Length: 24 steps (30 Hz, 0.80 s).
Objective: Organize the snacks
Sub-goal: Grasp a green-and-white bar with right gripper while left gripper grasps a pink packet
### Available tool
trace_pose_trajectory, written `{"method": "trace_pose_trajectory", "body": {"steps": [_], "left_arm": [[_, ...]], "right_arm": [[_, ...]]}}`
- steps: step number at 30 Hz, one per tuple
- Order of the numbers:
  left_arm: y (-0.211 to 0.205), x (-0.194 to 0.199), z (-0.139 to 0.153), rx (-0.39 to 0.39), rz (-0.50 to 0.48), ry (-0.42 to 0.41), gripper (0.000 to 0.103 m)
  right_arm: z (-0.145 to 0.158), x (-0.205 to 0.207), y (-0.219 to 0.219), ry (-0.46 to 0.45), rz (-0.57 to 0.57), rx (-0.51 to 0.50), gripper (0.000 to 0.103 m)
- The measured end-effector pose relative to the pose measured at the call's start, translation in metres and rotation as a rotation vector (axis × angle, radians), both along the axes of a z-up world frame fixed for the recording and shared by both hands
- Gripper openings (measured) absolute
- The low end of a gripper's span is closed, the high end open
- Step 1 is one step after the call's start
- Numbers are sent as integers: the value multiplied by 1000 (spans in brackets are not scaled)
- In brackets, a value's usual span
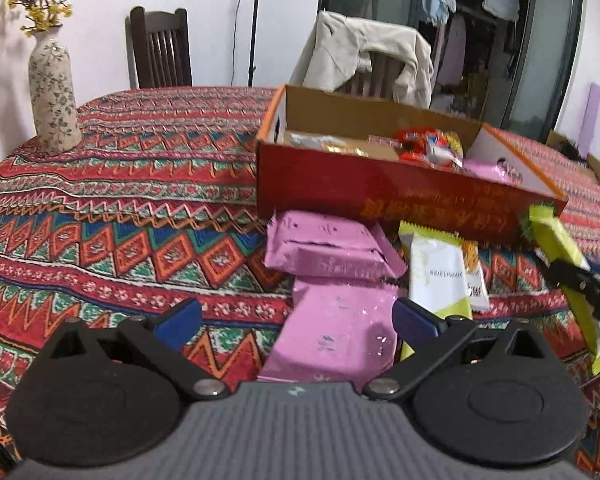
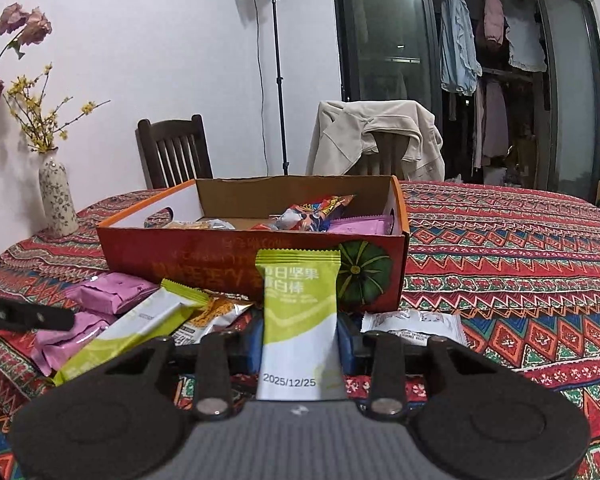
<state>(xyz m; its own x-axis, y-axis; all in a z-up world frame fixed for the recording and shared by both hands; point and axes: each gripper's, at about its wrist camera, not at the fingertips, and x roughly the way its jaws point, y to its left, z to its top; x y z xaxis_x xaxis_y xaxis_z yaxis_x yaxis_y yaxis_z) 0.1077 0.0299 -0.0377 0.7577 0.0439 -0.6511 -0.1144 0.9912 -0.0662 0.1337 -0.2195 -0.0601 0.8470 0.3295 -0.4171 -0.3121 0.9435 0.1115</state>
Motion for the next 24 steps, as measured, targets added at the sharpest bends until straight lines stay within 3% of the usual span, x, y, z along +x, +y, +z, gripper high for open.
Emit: {"method": "trace_pose_trajectory", "body": {"steps": [13, 20, 24], "left_arm": [[-16, 12, -14, 39, -25, 74, 103], [-19, 12, -15, 44, -27, 61, 102], [-22, 9, -14, 58, -41, 39, 84]], "right_arm": [[0, -1, -1, 0, 7, 14, 36], [0, -1, 0, -1, 11, 12, 36], [0, -1, 1, -1, 16, 6, 36]]}}
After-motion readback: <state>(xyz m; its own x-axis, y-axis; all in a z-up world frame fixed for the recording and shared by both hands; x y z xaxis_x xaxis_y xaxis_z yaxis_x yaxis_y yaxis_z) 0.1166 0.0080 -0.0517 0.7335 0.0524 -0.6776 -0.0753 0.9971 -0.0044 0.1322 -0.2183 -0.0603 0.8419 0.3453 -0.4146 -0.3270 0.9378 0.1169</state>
